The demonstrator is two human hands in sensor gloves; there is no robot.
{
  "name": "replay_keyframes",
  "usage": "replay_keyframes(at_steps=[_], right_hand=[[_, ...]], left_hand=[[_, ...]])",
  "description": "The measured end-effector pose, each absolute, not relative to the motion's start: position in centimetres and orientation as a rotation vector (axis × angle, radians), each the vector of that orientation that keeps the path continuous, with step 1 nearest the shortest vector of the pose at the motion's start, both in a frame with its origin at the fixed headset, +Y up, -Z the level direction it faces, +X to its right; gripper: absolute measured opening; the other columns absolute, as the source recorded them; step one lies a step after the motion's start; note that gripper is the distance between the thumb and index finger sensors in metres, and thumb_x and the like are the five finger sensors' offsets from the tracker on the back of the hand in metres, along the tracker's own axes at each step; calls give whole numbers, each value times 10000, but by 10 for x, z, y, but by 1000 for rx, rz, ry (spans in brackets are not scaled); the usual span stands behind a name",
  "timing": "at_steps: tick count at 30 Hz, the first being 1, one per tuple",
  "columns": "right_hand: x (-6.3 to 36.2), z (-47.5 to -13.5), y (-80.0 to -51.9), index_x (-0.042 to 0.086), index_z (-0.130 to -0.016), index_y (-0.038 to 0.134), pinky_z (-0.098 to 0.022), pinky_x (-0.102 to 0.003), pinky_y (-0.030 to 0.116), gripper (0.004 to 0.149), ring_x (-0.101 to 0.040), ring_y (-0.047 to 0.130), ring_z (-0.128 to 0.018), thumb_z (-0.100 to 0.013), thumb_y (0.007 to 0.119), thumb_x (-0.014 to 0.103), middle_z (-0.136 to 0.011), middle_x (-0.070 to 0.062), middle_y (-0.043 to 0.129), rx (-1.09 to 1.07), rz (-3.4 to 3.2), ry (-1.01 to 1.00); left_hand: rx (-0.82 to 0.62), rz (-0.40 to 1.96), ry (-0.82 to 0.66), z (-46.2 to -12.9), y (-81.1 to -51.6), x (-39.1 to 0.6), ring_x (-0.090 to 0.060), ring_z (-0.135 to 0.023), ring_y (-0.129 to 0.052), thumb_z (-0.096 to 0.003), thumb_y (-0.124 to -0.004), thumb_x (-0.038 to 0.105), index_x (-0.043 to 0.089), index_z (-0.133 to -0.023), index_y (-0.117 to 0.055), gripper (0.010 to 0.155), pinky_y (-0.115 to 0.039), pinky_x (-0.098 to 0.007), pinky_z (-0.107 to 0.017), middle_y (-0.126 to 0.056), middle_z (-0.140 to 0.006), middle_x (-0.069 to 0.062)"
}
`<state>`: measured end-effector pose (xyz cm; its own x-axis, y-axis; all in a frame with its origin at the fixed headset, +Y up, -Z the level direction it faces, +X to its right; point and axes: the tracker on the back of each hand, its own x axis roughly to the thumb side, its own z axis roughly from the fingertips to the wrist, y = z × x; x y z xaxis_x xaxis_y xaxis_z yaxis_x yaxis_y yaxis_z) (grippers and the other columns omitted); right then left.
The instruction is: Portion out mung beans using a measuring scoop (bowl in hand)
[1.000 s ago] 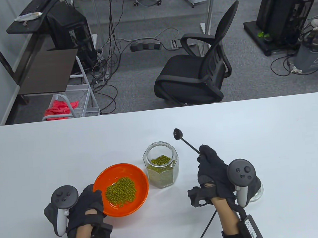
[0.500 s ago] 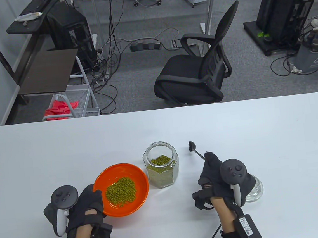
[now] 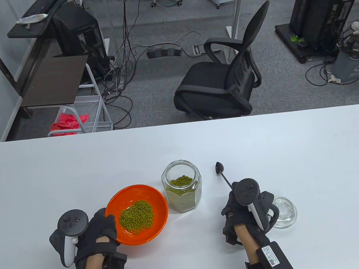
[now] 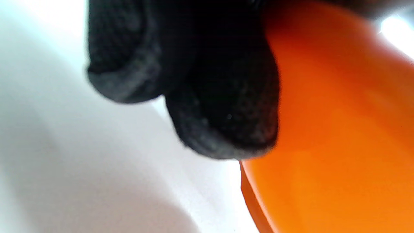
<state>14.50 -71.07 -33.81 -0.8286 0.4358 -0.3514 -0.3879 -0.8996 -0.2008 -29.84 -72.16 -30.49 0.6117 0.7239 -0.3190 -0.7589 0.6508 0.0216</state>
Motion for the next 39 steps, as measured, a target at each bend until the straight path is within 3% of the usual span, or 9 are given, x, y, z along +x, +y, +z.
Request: replay_keyframes(at_steps=[12, 17, 31, 39], right_hand=[[128, -340, -723, 98, -788, 890, -399, -558, 807, 406, -278, 1018, -287, -440, 862, 304, -524, -173, 1012, -637, 2927, -104], [125, -343, -731, 108, -765, 908, -372, -538, 811, 397, -259, 1006, -262, -444, 867, 338, -537, -163, 1016, -667, 2981, 38], [127, -346, -745, 149, -743, 932, -424, -548, 772, 376, -258, 971, -338, -443, 875, 368, -602, -135, 985, -702, 3011, 276], [130, -348, -749, 153, -726, 943, -433, -555, 766, 371, -264, 970, -346, -430, 893, 372, -605, -130, 982, -698, 2989, 312]], left_hand=[[-116, 860, 317, -304, -721, -299, -58, -181, -1117, -522, -720, 416, 100, -994, -660, 571, -966, -183, -142, -930, -741, -21], [-115, 862, 317, -304, -721, -299, -59, -181, -1117, -522, -721, 416, 99, -994, -660, 572, -966, -183, -142, -931, -740, -22], [-117, 858, 315, -304, -721, -299, -60, -181, -1117, -522, -720, 416, 99, -994, -661, 571, -965, -184, -143, -930, -741, -22], [-119, 858, 317, -304, -721, -299, -59, -181, -1116, -523, -720, 416, 100, -994, -661, 571, -966, -183, -141, -930, -740, -22]])
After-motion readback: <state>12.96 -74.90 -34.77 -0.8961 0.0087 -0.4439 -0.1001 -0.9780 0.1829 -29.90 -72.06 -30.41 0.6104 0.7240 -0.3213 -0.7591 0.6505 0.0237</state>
